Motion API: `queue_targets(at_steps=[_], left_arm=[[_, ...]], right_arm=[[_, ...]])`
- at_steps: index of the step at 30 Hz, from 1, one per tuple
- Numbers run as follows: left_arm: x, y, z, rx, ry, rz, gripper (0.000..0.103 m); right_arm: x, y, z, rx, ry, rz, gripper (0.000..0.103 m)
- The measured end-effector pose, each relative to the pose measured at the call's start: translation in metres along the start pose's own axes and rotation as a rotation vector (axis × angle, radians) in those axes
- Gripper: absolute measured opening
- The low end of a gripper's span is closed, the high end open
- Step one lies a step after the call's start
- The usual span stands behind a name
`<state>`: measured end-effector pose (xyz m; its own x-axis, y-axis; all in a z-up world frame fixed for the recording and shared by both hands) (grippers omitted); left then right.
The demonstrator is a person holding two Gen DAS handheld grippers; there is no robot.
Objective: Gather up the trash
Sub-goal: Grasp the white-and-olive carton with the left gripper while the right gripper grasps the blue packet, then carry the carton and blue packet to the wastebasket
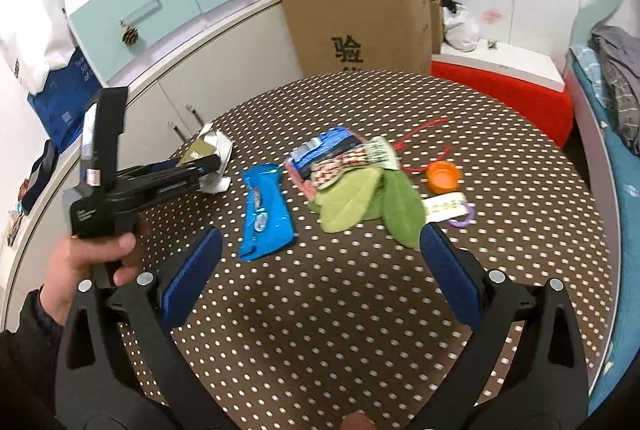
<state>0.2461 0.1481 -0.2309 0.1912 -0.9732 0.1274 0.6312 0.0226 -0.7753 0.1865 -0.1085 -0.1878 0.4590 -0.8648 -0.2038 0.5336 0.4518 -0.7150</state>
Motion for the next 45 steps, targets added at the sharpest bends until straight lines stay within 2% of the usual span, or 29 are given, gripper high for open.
queue_targets(at_steps=[1,3,5,9,13,14,18,22,26,38,45], left_arm=[[-0.002,-0.002,-0.001,0.007,0.002,-0.010,0.049],[-0.003,-0.005,-0.004,0.012,0.006,-0.018,0.048],[-0.008,-0.011,-0.009,0.020,0.007,-0.021,0.047],[-0.018,-0.025,-0.022,0.030,-0.012,-0.027,0.047],[-0.026,-0.040,-0.033,0.038,-0.042,-0.040,0.047],[-0.027,-0.044,-0.036,0.040,-0.044,-0.043,0.047],[-0.029,-0.056,-0.046,0.044,-0.045,-0.055,0.047],[-0.029,-0.070,-0.054,0.055,-0.049,-0.071,0.047],[-0.025,-0.080,-0.059,0.061,-0.039,-0.086,0.046],[0.018,-0.106,-0.068,0.076,0.037,-0.141,0.046],[0.055,-0.129,-0.061,0.115,0.089,-0.192,0.045]], right_arm=[[-0.003,0.005,0.001,-0.008,-0.007,0.014,0.095],[-0.014,0.018,0.002,-0.037,-0.033,0.043,0.079],[-0.023,0.032,0.003,-0.068,-0.055,0.068,0.071],[-0.041,0.065,0.008,-0.113,-0.115,0.080,0.064],[-0.048,0.089,0.013,-0.136,-0.140,0.063,0.056],[-0.050,0.097,0.013,-0.143,-0.149,0.053,0.049],[-0.054,0.107,0.016,-0.126,-0.169,0.008,0.030],[-0.062,0.108,0.013,-0.116,-0.219,0.002,0.025],[-0.063,0.098,0.005,-0.106,-0.200,0.041,0.020],[-0.029,0.028,-0.012,-0.025,-0.137,0.046,0.016],[0.002,-0.033,-0.011,0.083,-0.080,0.022,0.016]])
Point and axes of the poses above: each gripper's, at about its wrist camera, not at the fingertips, and y roughly the way its jaws point, x to its right, z to its top, the point moved 2 cm from there along y, roughly the way its jaws point, and after that the axes turned 3 degrees about -y, right-handed, at the moved point
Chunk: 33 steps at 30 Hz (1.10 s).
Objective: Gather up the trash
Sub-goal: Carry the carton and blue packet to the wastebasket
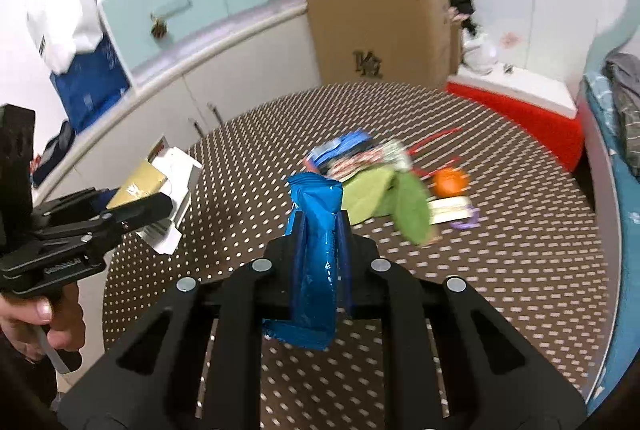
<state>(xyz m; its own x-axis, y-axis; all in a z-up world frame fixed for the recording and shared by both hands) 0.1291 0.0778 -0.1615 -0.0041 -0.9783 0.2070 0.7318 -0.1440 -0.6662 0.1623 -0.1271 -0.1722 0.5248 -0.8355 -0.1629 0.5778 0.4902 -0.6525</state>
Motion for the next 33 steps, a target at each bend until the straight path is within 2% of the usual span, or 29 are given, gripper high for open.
queue_targets(at_steps=[11,17,20,24,27,33], left_arm=[[0.099,-0.021,0.032,0.077,0.115,-0.129,0.045],[0.164,-0.021,0.043,0.091,0.189,-0.214,0.045],[0.196,-0.018,0.043,0.086,0.226,-0.258,0.045],[0.243,-0.009,0.039,0.061,0.285,-0.319,0.045],[0.270,0.000,0.031,0.038,0.321,-0.349,0.045],[0.329,0.032,0.011,-0.051,0.397,-0.399,0.045]], right_arm=[[0.062,-0.117,0.008,0.208,0.073,-0.104,0.015],[0.121,-0.183,-0.008,0.305,0.169,-0.200,0.015],[0.148,-0.204,-0.024,0.326,0.224,-0.253,0.015],[0.192,-0.224,-0.052,0.318,0.312,-0.338,0.015],[0.236,-0.222,-0.089,0.262,0.421,-0.391,0.015],[0.297,-0.175,-0.163,0.083,0.583,-0.422,0.016]])
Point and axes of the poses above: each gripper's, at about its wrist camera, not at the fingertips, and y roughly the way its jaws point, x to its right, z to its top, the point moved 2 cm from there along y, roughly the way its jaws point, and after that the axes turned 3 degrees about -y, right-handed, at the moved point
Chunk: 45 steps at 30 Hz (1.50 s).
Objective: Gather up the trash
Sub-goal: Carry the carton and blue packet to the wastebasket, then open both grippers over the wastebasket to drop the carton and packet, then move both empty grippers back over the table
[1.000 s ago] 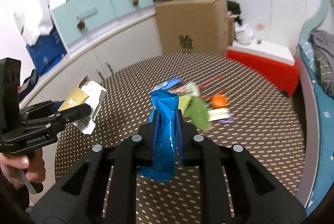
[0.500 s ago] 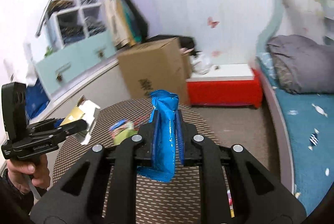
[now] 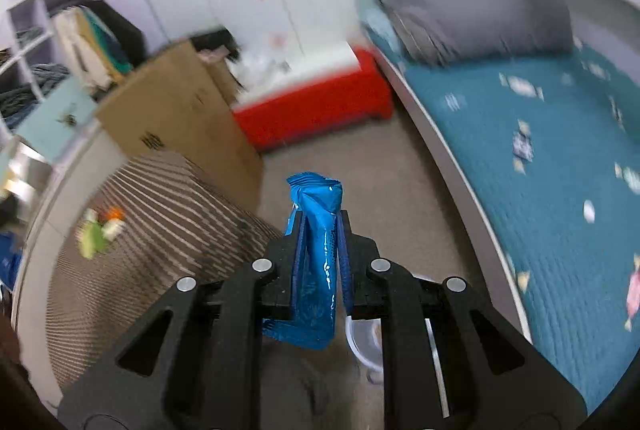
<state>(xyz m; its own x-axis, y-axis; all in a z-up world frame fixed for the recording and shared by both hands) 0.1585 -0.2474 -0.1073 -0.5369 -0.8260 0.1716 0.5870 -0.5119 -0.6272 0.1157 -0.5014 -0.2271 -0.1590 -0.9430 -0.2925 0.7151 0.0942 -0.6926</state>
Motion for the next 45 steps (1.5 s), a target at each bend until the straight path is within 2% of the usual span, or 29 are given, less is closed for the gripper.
queue_targets(at_steps=[5,7,8,9,11,14,24,25,26,27,28,33,45], left_arm=[[0.029,0.039,-0.007,-0.076,0.049,-0.029,0.045],[0.040,0.057,-0.010,-0.108,0.067,-0.039,0.045],[0.045,0.067,-0.012,-0.126,0.075,-0.041,0.045],[0.047,0.074,-0.014,-0.140,0.079,-0.045,0.045],[0.057,0.094,-0.018,-0.174,0.092,-0.053,0.045],[0.066,0.116,-0.026,-0.217,0.109,-0.069,0.045],[0.104,0.192,-0.046,-0.359,0.177,-0.122,0.048],[0.106,0.198,-0.046,-0.374,0.181,-0.125,0.058],[0.107,0.205,-0.047,-0.391,0.184,-0.115,0.079],[0.107,0.208,-0.046,-0.392,0.184,-0.102,0.088],[0.106,0.210,-0.044,-0.373,0.186,-0.090,0.093],[0.100,0.198,-0.039,-0.324,0.213,-0.066,0.093],[0.061,0.120,-0.015,-0.173,0.147,-0.013,0.093]], right_arm=[[0.036,0.052,-0.028,-0.120,0.109,-0.002,0.019],[0.051,0.068,-0.036,-0.163,0.146,-0.016,0.036],[0.056,0.073,-0.041,-0.172,0.163,-0.019,0.064],[0.061,0.075,-0.042,-0.171,0.178,-0.029,0.070],[0.069,0.072,-0.046,-0.150,0.204,-0.027,0.071],[0.079,0.063,-0.040,-0.115,0.226,-0.032,0.082],[0.107,0.005,-0.028,0.018,0.295,-0.062,0.089],[0.106,0.002,-0.028,0.023,0.296,-0.066,0.089],[0.106,-0.002,-0.027,0.031,0.299,-0.067,0.090],[0.106,-0.006,-0.026,0.039,0.301,-0.066,0.091],[0.106,-0.008,-0.026,0.043,0.303,-0.067,0.092],[0.097,-0.018,-0.024,0.065,0.298,-0.066,0.097],[0.046,-0.035,-0.012,0.117,0.247,-0.063,0.097]])
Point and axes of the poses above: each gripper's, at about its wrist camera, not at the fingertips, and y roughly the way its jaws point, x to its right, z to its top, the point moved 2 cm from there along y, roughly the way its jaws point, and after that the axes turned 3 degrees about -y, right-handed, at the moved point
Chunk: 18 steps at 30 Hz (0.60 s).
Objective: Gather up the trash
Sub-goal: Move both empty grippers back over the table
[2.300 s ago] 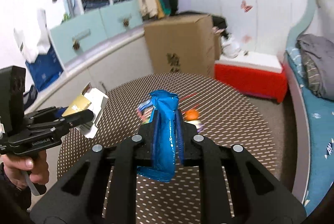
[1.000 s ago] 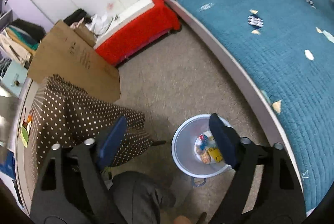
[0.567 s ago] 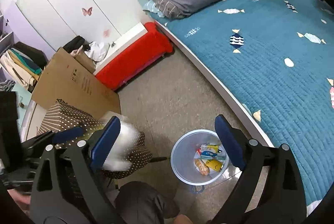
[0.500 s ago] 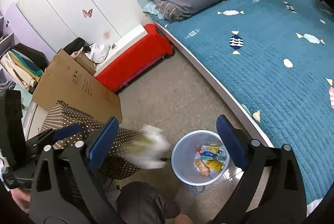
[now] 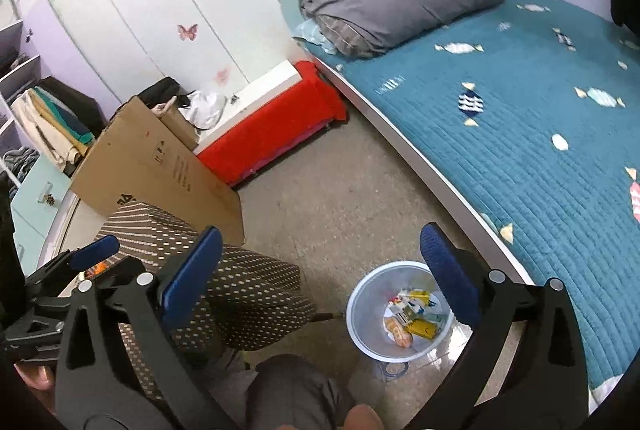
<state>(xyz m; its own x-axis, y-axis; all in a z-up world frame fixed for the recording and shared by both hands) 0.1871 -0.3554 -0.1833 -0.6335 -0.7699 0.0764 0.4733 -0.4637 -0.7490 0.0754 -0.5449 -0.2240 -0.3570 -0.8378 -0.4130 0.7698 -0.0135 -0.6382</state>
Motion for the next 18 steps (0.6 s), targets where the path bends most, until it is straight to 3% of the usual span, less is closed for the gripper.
queue_targets(at_steps=[18], left_arm=[[-0.096,-0.123,-0.029,0.192,-0.150,0.133,0.094]], right_arm=[[-0.155,-0.022,-0.004,-0.022,-0.281,0.123,0.097]])
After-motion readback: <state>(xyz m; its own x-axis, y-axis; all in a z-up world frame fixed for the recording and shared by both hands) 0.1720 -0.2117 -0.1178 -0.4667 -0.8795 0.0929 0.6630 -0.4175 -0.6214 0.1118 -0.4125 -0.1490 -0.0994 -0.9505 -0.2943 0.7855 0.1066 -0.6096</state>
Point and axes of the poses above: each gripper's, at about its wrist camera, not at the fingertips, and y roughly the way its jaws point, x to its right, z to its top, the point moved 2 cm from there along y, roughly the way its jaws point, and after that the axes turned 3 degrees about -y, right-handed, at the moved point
